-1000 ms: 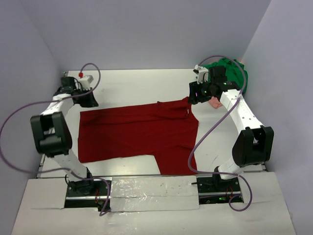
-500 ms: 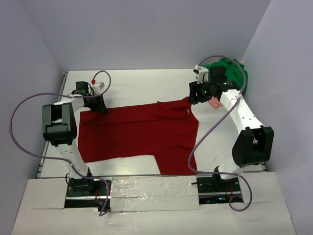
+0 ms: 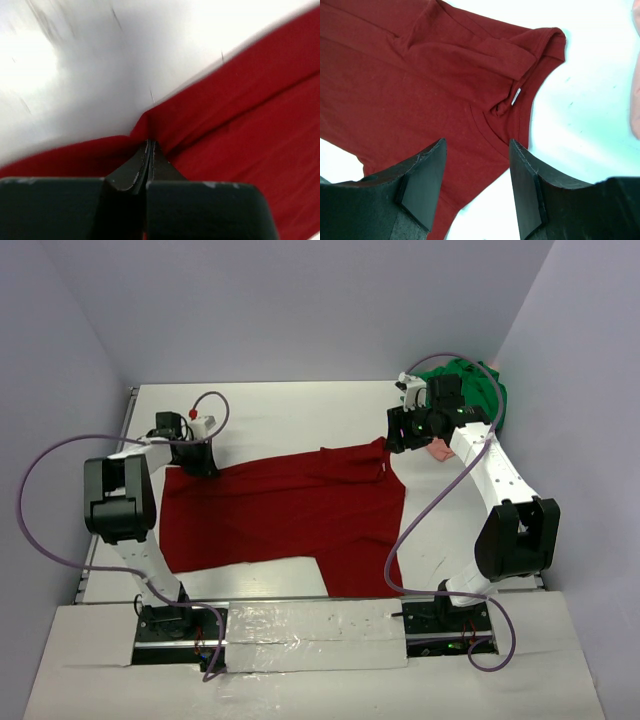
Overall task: Fold and stack the t-shirts
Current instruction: Fold the tshirt
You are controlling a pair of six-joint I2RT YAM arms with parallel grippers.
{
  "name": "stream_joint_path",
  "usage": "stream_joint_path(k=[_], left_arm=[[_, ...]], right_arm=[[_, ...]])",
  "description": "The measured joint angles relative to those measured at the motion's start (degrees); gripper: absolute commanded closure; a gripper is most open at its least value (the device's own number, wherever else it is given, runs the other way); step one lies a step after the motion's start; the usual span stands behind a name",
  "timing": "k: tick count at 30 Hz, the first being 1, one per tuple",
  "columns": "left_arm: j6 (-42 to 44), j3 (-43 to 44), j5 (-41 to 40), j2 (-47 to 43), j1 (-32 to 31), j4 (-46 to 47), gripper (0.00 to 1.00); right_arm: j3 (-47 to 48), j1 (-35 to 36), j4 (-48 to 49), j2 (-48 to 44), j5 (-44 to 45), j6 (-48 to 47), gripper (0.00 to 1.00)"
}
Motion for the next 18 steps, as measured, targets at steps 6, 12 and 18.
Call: stream_joint_path(k=[6,12,18], left_arm=[[1.2,-5.8,-1.2,-6.7,0.0,-4.3,1.00],[1.4,-9.3,-3.6,-14.5,0.0,-5.1,1.00],[1.4,-10.2,-4.3,-15.5,0.0,-4.1,1.00]], right_arm=[[0.0,0.0,0.0,-0.1,0.0,0.0,0.40],[0.0,0.0,0.0,-0.7,-0.2,0.0,0.40],[0.0,0.0,0.0,-1.3,-0.3,0.0,0.40]])
